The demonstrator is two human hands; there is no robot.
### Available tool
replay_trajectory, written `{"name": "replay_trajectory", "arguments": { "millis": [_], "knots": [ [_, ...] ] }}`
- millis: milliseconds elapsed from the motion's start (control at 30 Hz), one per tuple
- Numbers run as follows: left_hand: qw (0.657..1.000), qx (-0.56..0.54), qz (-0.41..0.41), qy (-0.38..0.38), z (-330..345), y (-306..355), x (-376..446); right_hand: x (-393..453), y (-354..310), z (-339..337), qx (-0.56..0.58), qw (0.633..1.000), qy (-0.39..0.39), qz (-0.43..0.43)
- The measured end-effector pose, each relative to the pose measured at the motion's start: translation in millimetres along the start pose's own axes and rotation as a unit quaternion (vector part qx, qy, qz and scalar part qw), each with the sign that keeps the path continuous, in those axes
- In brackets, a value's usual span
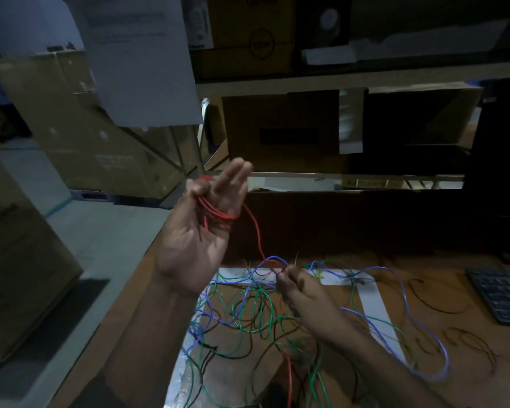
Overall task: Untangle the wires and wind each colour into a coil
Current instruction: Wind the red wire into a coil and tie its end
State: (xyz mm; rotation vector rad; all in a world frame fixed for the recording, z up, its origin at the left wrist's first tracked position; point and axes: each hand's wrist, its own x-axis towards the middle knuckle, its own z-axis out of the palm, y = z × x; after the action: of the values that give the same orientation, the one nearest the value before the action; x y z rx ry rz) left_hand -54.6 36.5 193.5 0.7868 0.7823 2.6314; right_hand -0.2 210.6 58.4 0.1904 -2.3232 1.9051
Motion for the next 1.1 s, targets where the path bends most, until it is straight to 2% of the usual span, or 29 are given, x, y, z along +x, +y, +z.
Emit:
{"name": "replay_trajectory", "arguments": {
  "millis": [100,200,267,333,400,500,667,800,867,933,1033,1100],
  "knots": [
    [0.998,0.045,0.035,0.038,-15,4,10,-8,-13,-6,-0.113,0.992,-0.002,-0.057],
    [0.975,0.213,0.054,0.041,-34,-7,15,-14,-36,-11,-0.175,0.978,-0.028,-0.107],
    [0.936,0.348,0.020,0.042,-45,-19,13,-16,-51,-12,-0.216,0.965,-0.027,-0.144],
    [0.898,0.437,-0.040,0.028,-50,-35,6,-14,-64,-13,-0.235,0.954,0.000,-0.185],
    [0.895,0.439,-0.082,0.025,-45,-49,-4,-9,-74,-17,-0.218,0.951,0.054,-0.210],
    [0.887,0.452,-0.095,0.014,-30,-59,-14,2,-84,-28,-0.174,0.952,0.146,-0.204],
    [0.927,0.343,-0.148,0.020,-23,-59,-22,14,-86,-40,-0.145,0.953,0.204,-0.172],
    [0.968,0.140,-0.203,-0.053,-19,-50,-28,24,-78,-47,-0.129,0.963,0.204,-0.123],
    [0.972,0.053,-0.220,-0.065,-15,-43,-28,29,-69,-44,-0.118,0.972,0.182,-0.087],
    [0.979,-0.006,-0.198,-0.057,-8,-39,-25,31,-56,-35,-0.075,0.985,0.143,-0.057],
    [0.994,0.004,-0.110,0.010,-2,-32,-16,20,-40,-15,0.022,0.998,0.055,0.019],
    [0.998,0.014,-0.064,0.015,-3,-29,-12,8,-32,-2,0.030,0.997,-0.015,0.069]
  ]
}}
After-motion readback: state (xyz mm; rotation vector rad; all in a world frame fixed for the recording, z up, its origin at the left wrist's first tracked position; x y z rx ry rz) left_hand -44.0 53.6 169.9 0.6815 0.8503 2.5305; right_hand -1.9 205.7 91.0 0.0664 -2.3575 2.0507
